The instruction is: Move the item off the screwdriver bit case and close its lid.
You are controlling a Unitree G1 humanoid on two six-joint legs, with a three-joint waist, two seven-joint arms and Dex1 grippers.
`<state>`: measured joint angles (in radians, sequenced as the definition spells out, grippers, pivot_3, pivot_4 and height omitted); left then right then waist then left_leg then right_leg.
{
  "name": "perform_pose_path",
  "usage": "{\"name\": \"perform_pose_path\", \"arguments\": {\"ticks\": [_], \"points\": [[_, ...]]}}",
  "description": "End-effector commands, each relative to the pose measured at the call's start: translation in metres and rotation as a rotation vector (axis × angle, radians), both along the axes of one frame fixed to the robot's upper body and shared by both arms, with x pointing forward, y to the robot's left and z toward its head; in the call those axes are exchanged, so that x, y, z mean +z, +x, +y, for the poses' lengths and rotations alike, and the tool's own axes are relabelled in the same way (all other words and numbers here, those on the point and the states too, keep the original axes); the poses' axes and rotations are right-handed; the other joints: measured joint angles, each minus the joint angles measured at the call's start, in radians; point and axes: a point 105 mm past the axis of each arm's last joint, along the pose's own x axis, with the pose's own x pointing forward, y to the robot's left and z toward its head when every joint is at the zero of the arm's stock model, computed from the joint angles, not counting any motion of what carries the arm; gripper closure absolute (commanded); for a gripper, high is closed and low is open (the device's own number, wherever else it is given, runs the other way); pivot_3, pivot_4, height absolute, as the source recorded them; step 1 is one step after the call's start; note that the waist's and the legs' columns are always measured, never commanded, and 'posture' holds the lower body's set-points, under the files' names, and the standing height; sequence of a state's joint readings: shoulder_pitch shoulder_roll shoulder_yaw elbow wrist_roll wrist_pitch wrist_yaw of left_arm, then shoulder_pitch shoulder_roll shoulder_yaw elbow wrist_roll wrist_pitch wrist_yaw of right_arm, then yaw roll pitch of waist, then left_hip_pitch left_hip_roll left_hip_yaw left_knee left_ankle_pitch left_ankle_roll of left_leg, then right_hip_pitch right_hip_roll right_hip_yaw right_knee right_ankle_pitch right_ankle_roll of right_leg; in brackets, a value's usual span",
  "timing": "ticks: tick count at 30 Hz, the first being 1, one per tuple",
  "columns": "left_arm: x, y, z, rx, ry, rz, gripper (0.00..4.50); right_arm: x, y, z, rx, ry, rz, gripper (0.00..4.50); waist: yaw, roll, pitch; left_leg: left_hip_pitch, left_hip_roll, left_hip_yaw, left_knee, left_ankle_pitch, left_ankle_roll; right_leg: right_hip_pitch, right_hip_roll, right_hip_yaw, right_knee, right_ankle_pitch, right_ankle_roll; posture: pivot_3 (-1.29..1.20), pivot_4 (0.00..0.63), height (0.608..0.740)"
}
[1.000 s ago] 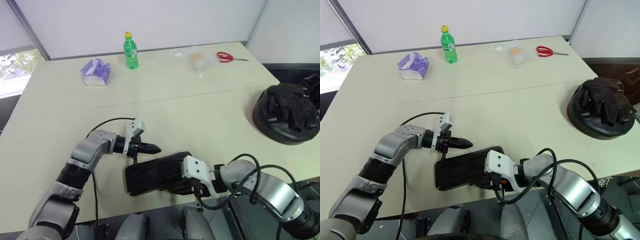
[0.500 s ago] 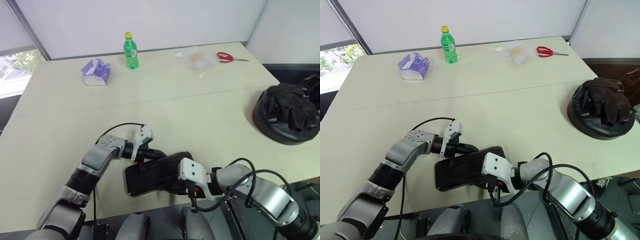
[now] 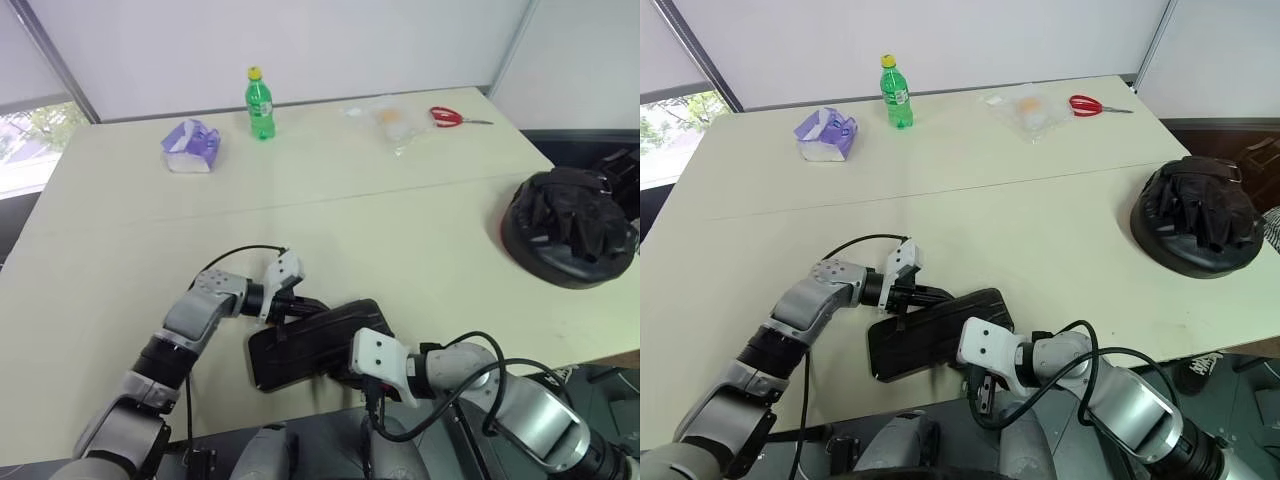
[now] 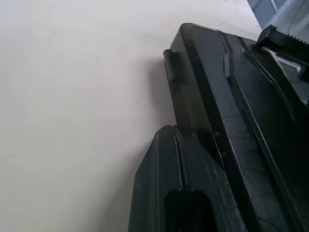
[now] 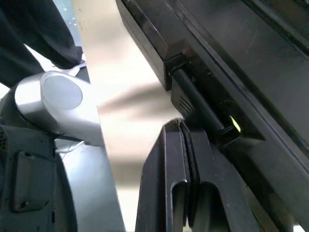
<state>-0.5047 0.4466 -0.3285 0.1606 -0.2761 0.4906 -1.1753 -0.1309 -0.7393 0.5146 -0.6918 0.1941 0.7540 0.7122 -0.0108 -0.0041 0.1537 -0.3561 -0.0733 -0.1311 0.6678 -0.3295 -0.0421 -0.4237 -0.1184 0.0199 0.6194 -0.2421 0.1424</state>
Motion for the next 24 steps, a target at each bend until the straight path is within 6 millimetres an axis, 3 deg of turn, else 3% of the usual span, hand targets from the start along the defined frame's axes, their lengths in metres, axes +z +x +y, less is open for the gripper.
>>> {"name": "perform_pose_path", "arguments": {"ticks": [1,8,13,18,24], "points": [[-0.016,-0.014,-0.007,-0.057,0.009,0.07,4.5,0.011,0.029,-0.012,-0.125,-0.021,-0.152,4.48,0.0,0.0,0.0,0.0,0.0,0.0,0.0,0.0,0.0,0.0,0.0,0.0,0.0,0.0,0.0,0.0,0.15,0.74],[-0.013,-0.008,-0.003,-0.022,-0.002,0.057,4.5,0.014,0.024,-0.012,-0.12,-0.001,-0.099,4.48,0.0,-0.001,-0.001,0.001,0.0,-0.001,0.0,0.0,0.0,0.001,0.0,0.0,0.0,0.0,0.0,0.0,0.15,0.74],[0.002,0.002,0.004,0.026,-0.039,0.025,4.5,0.021,0.007,-0.024,-0.063,-0.017,-0.032,4.48,0.002,-0.001,-0.001,0.0,0.0,0.0,0.0,0.0,0.0,0.001,0.0,0.0,0.0,0.0,0.0,0.0,0.15,0.74],[0.032,0.017,0.015,0.097,-0.103,-0.04,4.5,0.035,-0.008,-0.043,-0.03,-0.035,0.017,4.48,0.003,-0.001,0.0,-0.002,0.0,-0.001,0.0,0.0,0.0,-0.001,0.0,0.0,-0.001,0.0,0.0,0.0,0.15,0.74],[0.077,0.012,0.043,0.163,-0.177,-0.104,4.5,0.081,0.008,-0.072,-0.039,-0.074,-0.089,4.48,-0.001,-0.003,0.002,-0.001,0.0,0.0,0.0,-0.001,0.002,-0.001,0.0,0.0,-0.001,0.0,0.0,0.0,0.15,0.74]]}}
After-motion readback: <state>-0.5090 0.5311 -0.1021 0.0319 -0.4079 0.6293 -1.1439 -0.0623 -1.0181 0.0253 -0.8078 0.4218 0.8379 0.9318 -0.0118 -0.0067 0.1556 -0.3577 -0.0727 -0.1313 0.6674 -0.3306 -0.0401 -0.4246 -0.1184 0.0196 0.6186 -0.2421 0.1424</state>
